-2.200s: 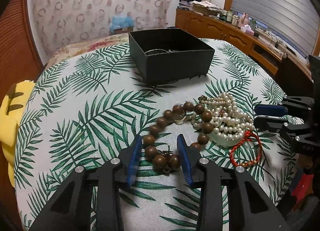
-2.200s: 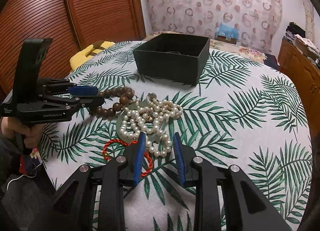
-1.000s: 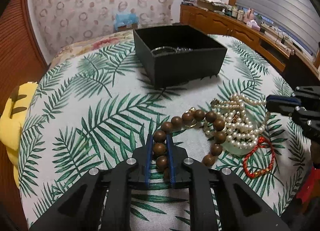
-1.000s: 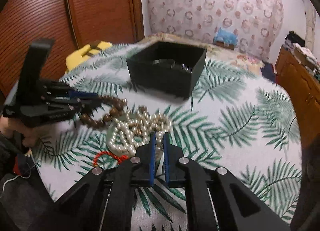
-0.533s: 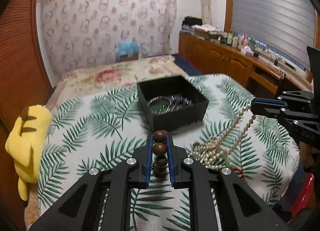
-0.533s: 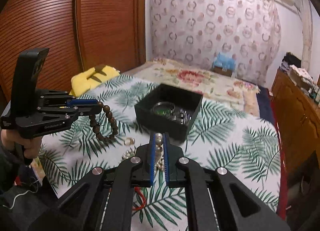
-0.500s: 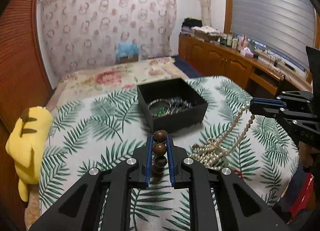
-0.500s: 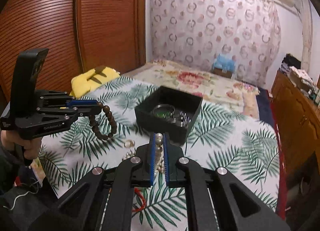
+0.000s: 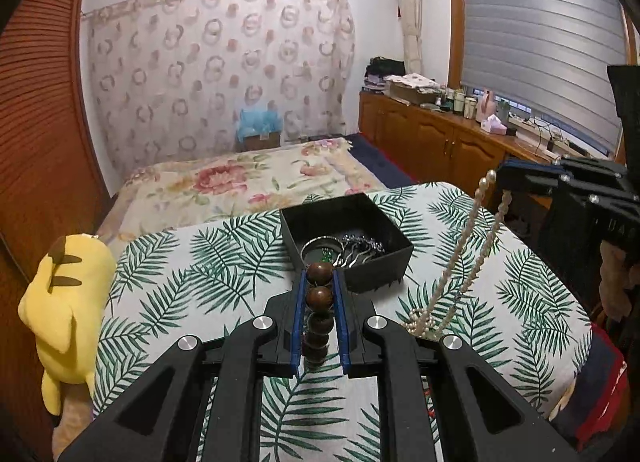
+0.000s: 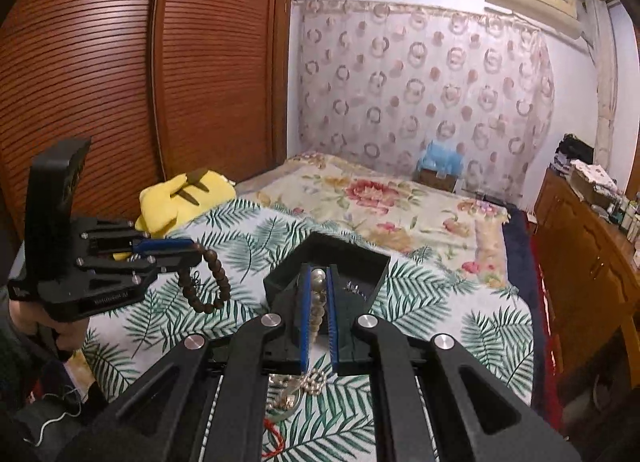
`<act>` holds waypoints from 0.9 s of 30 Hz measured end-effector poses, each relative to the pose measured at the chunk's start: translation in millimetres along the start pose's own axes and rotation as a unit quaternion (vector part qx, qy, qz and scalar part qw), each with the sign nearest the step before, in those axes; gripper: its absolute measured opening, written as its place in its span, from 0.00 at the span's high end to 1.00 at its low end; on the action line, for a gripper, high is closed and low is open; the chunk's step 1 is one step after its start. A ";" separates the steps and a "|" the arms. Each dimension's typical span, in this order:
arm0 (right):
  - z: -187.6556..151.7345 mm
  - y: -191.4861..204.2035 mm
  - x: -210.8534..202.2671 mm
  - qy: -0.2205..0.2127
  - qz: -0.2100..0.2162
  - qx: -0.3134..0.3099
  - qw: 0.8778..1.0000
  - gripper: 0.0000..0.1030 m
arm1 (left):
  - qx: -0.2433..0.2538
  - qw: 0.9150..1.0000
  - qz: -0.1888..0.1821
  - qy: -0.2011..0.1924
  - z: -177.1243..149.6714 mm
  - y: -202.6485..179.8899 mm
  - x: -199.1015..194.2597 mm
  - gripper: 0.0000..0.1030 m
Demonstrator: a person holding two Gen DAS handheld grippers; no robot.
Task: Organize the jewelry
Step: 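Lift the beads and pearls and carry both over the black box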
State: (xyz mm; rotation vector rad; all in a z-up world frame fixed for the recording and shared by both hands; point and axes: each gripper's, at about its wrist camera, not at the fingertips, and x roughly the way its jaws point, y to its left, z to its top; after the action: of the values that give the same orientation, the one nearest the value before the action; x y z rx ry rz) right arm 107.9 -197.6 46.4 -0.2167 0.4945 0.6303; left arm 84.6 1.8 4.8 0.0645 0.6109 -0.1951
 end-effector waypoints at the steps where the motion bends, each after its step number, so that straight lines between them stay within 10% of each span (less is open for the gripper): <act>1: 3.1 -0.4 -1.3 -0.003 0.000 0.000 1.000 0.92 | 0.000 1.000 0.000 -0.001 1.3 -0.2 -0.4 0.88; 27: 80.6 -27.1 -22.5 -0.075 -0.029 -0.024 0.997 0.92 | 0.009 0.999 -0.018 -0.041 50.1 -5.2 6.2 0.88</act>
State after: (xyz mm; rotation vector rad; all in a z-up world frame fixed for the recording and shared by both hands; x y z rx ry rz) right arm 138.9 -203.1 128.5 -0.2258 0.3286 0.5978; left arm 116.8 -10.2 42.2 0.0631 0.5294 -0.2363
